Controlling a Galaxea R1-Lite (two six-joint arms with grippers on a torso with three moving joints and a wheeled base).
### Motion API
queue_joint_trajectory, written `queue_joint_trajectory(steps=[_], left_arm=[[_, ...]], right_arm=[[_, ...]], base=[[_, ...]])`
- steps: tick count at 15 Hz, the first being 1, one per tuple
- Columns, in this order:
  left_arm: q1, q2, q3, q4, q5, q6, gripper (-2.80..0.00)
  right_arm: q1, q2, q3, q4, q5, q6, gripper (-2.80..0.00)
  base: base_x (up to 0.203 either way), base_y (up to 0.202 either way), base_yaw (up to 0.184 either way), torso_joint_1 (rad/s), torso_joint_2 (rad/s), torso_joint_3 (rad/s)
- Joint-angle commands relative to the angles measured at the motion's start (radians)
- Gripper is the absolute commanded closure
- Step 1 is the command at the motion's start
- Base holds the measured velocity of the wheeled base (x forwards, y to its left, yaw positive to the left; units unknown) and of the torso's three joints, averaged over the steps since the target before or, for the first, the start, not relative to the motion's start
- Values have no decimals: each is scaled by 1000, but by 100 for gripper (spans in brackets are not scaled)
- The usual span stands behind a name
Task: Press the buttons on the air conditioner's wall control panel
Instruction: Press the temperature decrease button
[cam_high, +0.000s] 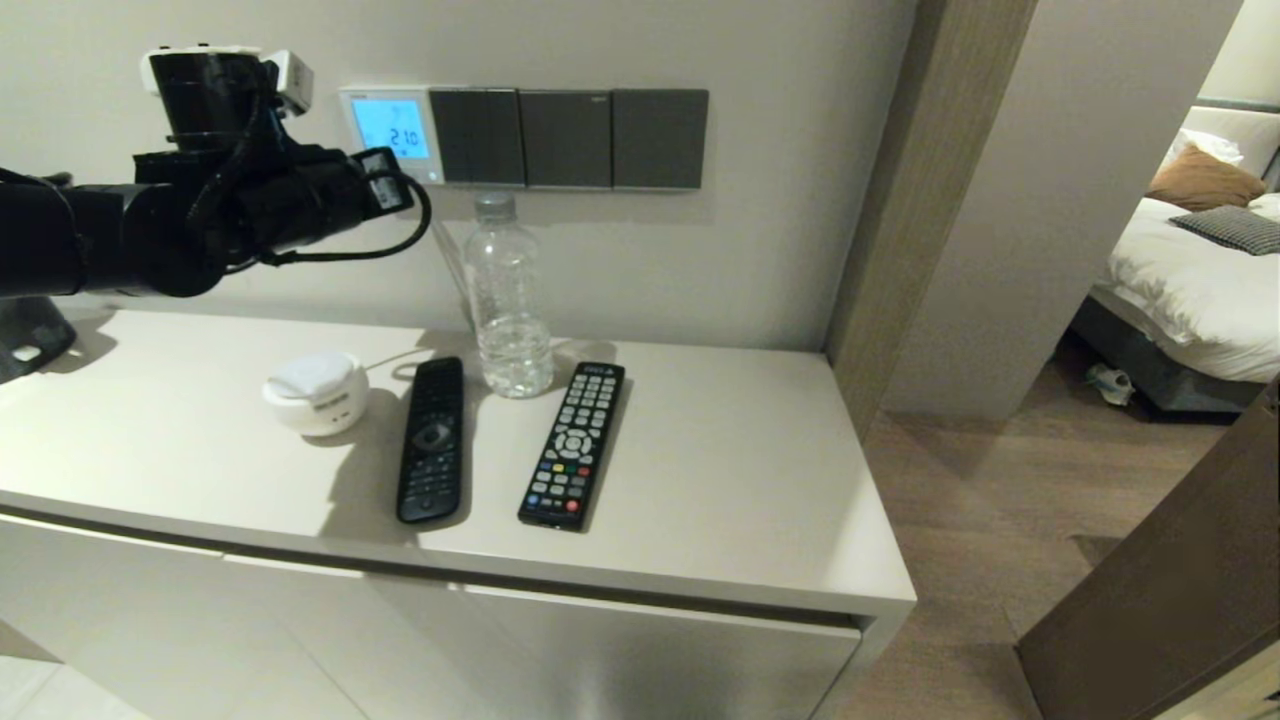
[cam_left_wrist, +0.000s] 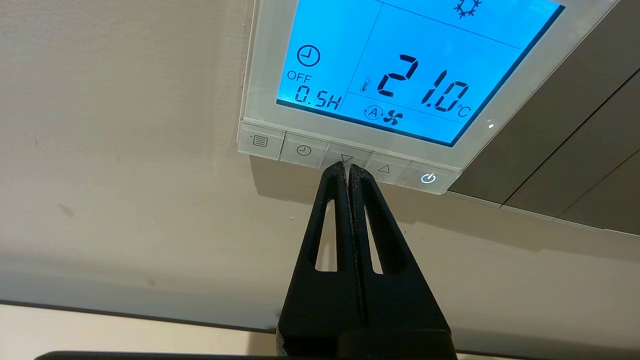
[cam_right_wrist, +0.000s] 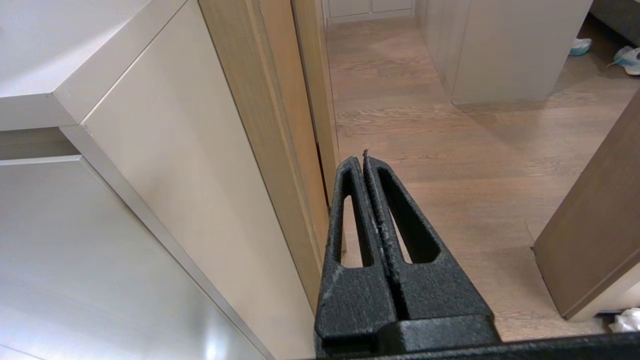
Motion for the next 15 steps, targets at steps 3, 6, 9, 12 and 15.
queue_joint_trajectory(steps=[3,6,9,12,15], left_arm=[[0,-39,34,1,1,-4,0],[0,-58,52,-8,1,-4,0],[1,-58,51,-9,1,-3,0],[1,-47,46,-8,1,-3,0],[1,-5,18,-4,1,-3,0]], right_arm=[[0,2,2,0,0,0,0],[0,2,2,0,0,0,0],[0,2,2,0,0,0,0],[0,2,2,0,0,0,0],[0,2,2,0,0,0,0]], base=[[0,0,0,0,0,0],[0,0,0,0,0,0],[0,0,0,0,0,0],[0,0,0,0,0,0],[0,0,0,0,0,0]])
